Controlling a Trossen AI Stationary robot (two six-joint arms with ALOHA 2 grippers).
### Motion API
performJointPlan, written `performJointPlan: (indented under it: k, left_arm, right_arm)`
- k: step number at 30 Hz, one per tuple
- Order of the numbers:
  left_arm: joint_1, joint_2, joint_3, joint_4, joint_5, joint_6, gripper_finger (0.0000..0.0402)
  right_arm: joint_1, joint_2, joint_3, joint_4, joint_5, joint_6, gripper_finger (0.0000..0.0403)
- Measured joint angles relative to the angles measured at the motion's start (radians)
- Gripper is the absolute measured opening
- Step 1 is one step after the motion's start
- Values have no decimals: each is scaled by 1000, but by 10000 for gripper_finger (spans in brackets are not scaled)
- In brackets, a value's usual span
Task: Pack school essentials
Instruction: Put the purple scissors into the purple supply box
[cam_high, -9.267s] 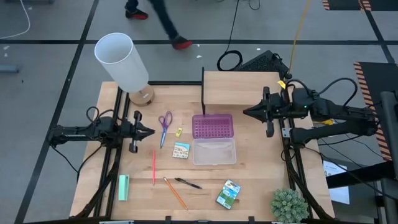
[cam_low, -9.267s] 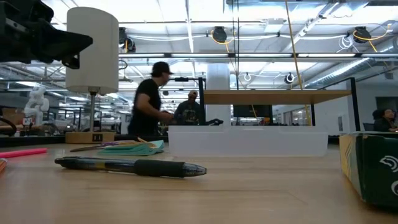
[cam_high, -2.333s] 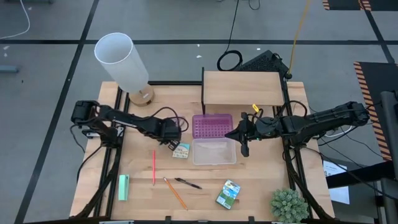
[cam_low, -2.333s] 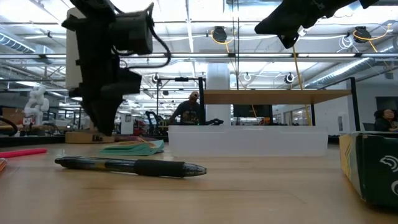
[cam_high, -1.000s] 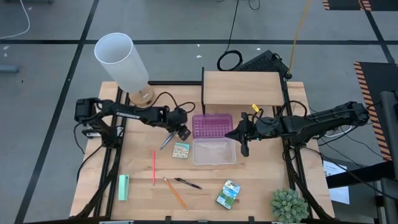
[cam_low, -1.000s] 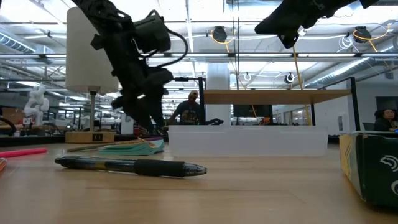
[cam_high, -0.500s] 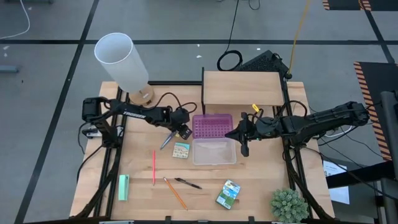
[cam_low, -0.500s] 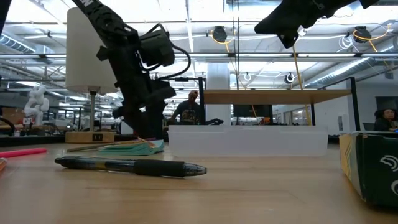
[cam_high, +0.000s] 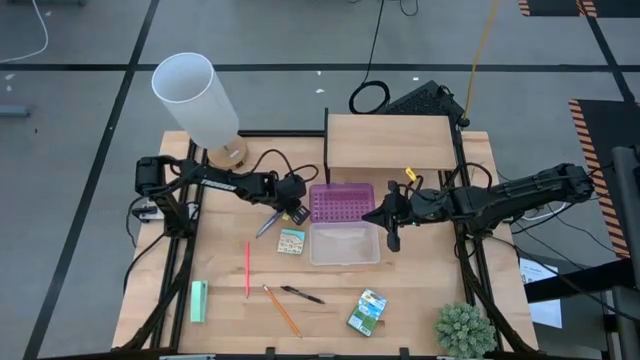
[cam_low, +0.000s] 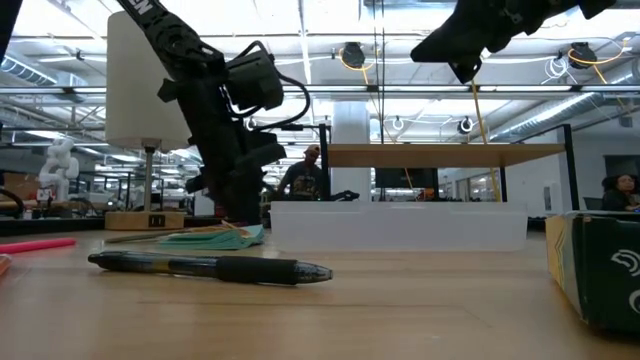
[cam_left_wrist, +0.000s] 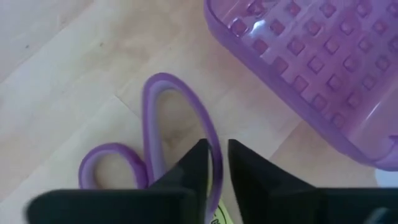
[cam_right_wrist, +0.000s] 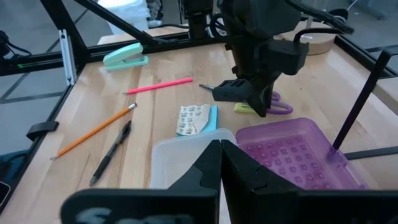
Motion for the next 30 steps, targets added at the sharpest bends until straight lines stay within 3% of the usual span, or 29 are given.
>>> performJointPlan:
  k: [3, 8, 14, 21, 25, 30]
  left_arm:
    - [0, 0, 0, -4, -5, 9, 16]
    - [0, -61, 0, -54, -44, 11, 19]
    - [-44, -260, -1, -130, -130, 45, 9]
    - [-179, -525, -1, -65, -213, 158, 16]
    - [-273, -618, 0, 55, -236, 277, 17]
    - [-380, -646, -9, 266, -239, 461, 18]
  right_arm:
    - [0, 0, 0, 2, 0, 0, 0]
    - [0, 0, 0, 3, 0, 2, 0]
    - [0, 0, 0, 9, 28, 1, 0]
    - [0, 1, 0, 58, 75, -5, 0]
    - [2, 14, -57, 239, 75, -31, 0]
    - [0, 58, -188, 646, 69, -74, 0]
